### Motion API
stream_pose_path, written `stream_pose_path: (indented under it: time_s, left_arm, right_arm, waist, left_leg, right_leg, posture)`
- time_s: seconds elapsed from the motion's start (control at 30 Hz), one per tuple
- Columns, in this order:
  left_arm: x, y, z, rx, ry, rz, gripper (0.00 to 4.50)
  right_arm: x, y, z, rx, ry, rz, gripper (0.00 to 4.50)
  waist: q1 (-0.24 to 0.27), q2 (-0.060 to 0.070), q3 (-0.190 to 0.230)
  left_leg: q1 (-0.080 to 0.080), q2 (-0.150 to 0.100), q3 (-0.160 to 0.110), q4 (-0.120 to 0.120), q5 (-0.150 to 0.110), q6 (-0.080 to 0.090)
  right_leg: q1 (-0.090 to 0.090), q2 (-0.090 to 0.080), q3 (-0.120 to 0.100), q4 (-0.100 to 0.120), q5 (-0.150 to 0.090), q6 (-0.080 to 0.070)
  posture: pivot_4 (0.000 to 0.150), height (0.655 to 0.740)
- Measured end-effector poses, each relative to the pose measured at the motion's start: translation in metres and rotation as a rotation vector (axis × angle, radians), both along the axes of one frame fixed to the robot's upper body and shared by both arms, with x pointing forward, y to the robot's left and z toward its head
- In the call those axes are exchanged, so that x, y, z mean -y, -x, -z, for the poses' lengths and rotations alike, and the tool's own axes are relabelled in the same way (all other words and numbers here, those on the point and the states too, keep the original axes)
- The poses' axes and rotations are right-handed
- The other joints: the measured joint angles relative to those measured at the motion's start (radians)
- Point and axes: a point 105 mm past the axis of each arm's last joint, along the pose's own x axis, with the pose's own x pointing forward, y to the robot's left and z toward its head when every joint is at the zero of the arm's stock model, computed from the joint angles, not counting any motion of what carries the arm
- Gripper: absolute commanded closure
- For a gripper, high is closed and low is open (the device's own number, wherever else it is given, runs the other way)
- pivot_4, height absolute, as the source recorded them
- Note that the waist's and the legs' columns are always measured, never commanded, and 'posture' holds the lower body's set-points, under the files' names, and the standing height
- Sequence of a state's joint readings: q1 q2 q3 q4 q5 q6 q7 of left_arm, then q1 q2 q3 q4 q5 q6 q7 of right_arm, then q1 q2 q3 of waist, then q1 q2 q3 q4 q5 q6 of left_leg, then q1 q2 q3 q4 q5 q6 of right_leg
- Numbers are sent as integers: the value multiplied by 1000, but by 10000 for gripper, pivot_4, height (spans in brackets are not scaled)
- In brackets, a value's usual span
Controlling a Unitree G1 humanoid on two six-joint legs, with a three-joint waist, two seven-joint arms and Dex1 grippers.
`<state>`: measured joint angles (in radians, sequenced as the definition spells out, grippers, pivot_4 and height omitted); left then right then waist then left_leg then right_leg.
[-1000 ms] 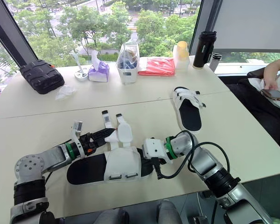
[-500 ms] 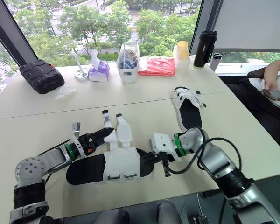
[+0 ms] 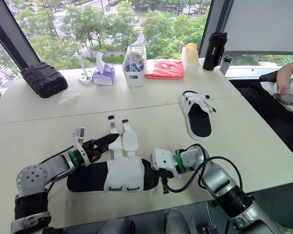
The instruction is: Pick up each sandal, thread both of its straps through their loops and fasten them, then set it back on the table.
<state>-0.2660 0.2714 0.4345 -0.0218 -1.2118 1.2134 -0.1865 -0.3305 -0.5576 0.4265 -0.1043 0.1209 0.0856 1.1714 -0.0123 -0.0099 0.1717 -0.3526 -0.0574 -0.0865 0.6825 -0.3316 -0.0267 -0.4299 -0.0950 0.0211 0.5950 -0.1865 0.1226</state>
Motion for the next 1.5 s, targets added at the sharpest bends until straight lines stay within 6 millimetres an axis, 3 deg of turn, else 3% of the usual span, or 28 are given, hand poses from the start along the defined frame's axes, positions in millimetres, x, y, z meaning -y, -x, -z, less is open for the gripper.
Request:
stream_pose_path:
  time_s: [0.6, 0.7, 0.9, 1.17, 1.47, 1.5]
  left_arm:
    - [14, 1, 0, -2, -19, 85, 471]
    - [16, -9, -3, 0, 9, 72, 471]
    - [22, -39, -28, 57, 98, 19, 471]
    - [23, -46, -26, 37, 134, 2, 471]
    - [30, -60, -39, 76, 173, 3, 471]
    - [30, -61, -39, 77, 173, 3, 2781]
  right_arm:
    - [3, 0, 2, 149, 46, -85, 45000]
    - [3, -1, 2, 151, 51, -87, 45000]
    - [3, 0, 1, 161, 60, -101, 45000]
    - [4, 0, 1, 166, 66, -104, 45000]
    - [5, 0, 1, 170, 69, -106, 45000]
    - [5, 0, 0, 171, 69, -106, 45000]
  waist:
    - [3, -1, -1]
    - [5, -1, -1]
    - [3, -2, -1]
    - [7, -3, -1]
    - [7, -3, -1]
    - [6, -3, -1]
  left_leg:
    - [3, 0, -1, 0, 0, 0]
    - [3, 0, -1, 0, 0, 0]
    - [3, -1, -1, 0, 0, 0]
    - [2, -1, -1, 0, 0, 0]
    - [2, -1, -1, 0, 0, 0]
    - [2, -1, -1, 0, 0, -1]
  right_leg:
    - [4, 0, 0, 0, 0, 0]
    - [4, 0, 0, 0, 0, 0]
    - [4, 0, -1, -1, 0, 0]
    - [4, 0, -1, -1, 0, 0]
    - [4, 0, -1, -2, 0, 0]
    - [4, 0, -1, -2, 0, 0]
  posture:
    - [1500, 7400]
    - [1500, 7400]
    - [1500, 7400]
    - [1500, 7400]
    - [1500, 7400]
    - [1500, 7400]
